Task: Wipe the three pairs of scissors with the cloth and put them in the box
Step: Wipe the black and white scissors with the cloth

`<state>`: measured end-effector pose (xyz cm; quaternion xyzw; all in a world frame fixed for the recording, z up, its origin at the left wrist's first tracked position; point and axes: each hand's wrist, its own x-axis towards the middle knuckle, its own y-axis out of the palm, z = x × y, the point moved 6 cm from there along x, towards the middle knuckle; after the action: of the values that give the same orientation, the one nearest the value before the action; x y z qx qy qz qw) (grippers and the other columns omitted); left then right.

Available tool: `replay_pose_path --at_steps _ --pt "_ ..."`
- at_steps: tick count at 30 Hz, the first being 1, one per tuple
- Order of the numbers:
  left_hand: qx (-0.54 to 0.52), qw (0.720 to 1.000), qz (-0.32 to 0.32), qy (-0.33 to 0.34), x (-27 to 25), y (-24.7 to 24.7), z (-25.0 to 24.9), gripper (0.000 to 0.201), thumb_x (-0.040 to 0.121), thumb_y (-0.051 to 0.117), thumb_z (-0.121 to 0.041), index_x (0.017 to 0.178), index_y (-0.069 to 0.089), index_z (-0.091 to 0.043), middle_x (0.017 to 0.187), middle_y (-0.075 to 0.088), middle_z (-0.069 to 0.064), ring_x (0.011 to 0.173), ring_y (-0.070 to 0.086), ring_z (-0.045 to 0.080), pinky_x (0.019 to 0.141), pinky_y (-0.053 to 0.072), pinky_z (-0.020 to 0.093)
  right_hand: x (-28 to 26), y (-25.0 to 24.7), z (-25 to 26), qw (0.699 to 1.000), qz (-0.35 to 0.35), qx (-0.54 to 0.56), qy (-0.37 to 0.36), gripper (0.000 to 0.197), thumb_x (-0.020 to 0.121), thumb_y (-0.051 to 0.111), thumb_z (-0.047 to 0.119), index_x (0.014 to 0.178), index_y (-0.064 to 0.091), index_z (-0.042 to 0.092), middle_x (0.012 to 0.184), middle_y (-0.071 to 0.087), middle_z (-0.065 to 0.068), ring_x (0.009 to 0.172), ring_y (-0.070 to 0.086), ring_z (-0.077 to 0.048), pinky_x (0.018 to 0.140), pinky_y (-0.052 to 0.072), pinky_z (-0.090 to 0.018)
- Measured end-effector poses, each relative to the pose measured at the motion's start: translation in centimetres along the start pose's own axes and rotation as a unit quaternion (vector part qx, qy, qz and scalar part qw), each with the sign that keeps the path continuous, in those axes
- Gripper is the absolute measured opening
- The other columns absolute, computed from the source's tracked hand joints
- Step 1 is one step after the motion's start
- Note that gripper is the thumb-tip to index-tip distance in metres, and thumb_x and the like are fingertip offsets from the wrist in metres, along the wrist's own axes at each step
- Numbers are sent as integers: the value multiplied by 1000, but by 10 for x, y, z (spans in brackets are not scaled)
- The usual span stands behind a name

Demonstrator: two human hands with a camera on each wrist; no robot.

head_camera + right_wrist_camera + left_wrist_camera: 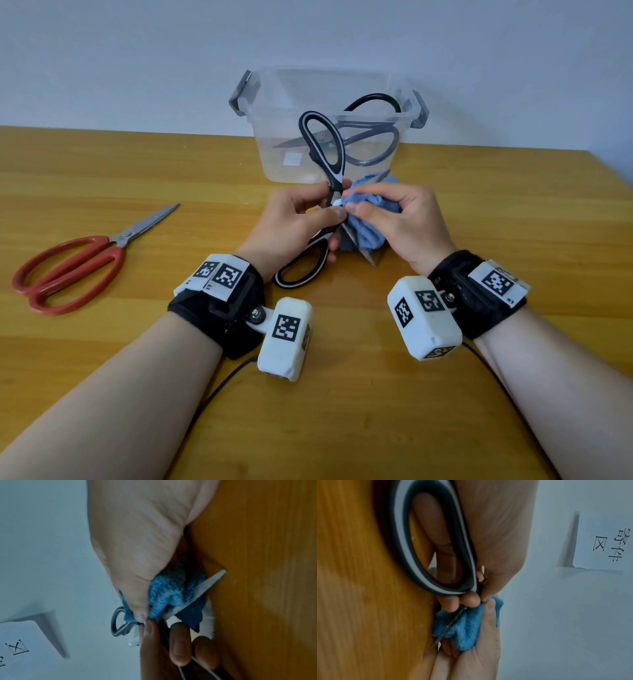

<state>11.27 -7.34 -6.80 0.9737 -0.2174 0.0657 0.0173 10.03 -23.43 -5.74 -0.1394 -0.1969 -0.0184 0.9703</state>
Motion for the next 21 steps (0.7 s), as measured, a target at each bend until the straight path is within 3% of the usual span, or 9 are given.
replay_pose_path --at_steps 3,5,8,10,13,16,18,21 --pt "7 1000 23 5 -1 4 -1 25 99 58 4 123 65 0 74 57 8 56 54 27 55 56 37 -1 -10 -1 995 -95 7 30 12 86 79 17 98 80 18 89 79 6 84 74 -8 74 59 -26" --pt "5 1000 18 -4 -1 5 0 28 99 59 4 127 63 1 71 56 7 55 55 27 55 56 36 -2 -12 -3 989 -142 -5 33 10 86 78 18 96 80 18 83 78 7 78 73 -6 70 57 -23" --pt "-6 1000 2 -16 1 3 4 34 99 59 4 133 61 0 72 58 6 54 54 25 54 56 35 -1 -22 -8 976 -210 14 45 15 87 77 17 101 79 16 90 77 7 84 74 -5 73 58 -22" --pt "-12 1000 -7 -17 1 2 4 35 98 59 4 133 61 0 77 56 10 54 54 25 54 56 35 -1 -27 -9 969 -240 36 41 15 86 78 17 100 79 23 95 77 6 90 74 -7 76 60 -25" --pt "-16 999 -22 -16 2 -2 4 32 99 60 3 131 62 1 86 49 18 55 55 25 54 56 36 0 -20 -3 981 -183 57 18 22 85 80 14 93 76 35 94 77 11 94 73 -10 81 60 -30" --pt "-3 1000 -2 -5 2 -1 2 26 99 59 2 124 63 7 90 51 22 56 57 25 54 57 36 -1 2 2 998 -41 34 19 21 84 81 10 97 78 26 93 77 16 94 73 -4 82 57 -22" --pt "-5 1000 8 -6 1 0 1 23 99 59 2 122 63 8 91 52 22 56 56 26 53 57 36 -1 1 3 998 -43 25 25 20 83 82 11 98 77 24 88 77 19 88 72 -1 78 55 -18" --pt "-11 1000 14 -3 0 1 0 23 98 59 4 121 65 5 88 50 21 55 55 28 53 56 36 -1 -7 3 995 -101 -12 18 18 83 83 19 97 77 28 84 75 18 82 71 1 73 56 -18"
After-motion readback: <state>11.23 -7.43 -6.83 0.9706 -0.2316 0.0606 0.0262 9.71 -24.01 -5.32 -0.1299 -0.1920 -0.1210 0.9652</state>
